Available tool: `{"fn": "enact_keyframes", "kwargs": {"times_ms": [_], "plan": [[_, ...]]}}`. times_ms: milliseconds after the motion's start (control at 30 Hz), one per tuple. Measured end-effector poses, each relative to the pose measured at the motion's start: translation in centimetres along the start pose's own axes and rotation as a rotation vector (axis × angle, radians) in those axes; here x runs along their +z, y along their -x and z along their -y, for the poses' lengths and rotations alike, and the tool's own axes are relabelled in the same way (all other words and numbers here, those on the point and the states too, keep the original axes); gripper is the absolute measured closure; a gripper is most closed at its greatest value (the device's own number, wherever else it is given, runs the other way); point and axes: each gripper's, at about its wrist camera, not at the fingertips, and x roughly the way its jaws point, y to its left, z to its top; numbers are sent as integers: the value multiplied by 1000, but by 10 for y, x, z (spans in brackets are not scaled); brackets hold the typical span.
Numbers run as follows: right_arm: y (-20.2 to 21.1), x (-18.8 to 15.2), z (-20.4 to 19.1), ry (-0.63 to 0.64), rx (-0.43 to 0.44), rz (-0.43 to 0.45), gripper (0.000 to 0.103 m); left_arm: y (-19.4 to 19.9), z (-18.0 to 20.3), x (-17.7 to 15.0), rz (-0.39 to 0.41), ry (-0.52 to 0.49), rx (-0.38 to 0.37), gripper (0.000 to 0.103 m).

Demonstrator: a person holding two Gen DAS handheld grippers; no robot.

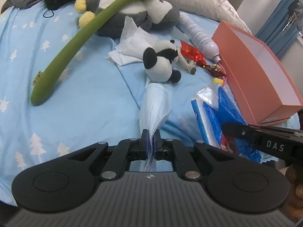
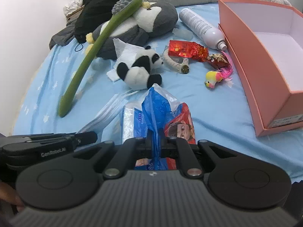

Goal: Organize soft objects
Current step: 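Lift the mask with the left tool while the right tool carries the snack bag into the pink box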

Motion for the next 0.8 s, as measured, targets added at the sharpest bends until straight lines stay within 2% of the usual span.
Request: {"fn": "enact_keyframes", "kwargs": {"times_ms": [433, 800], "plan": [[43, 2, -10, 23, 4, 93, 95, 51, 16, 4, 100, 3, -43, 97], [90, 42, -5, 66, -40, 250, 95, 87, 58, 56, 216, -55, -114, 97]]}}
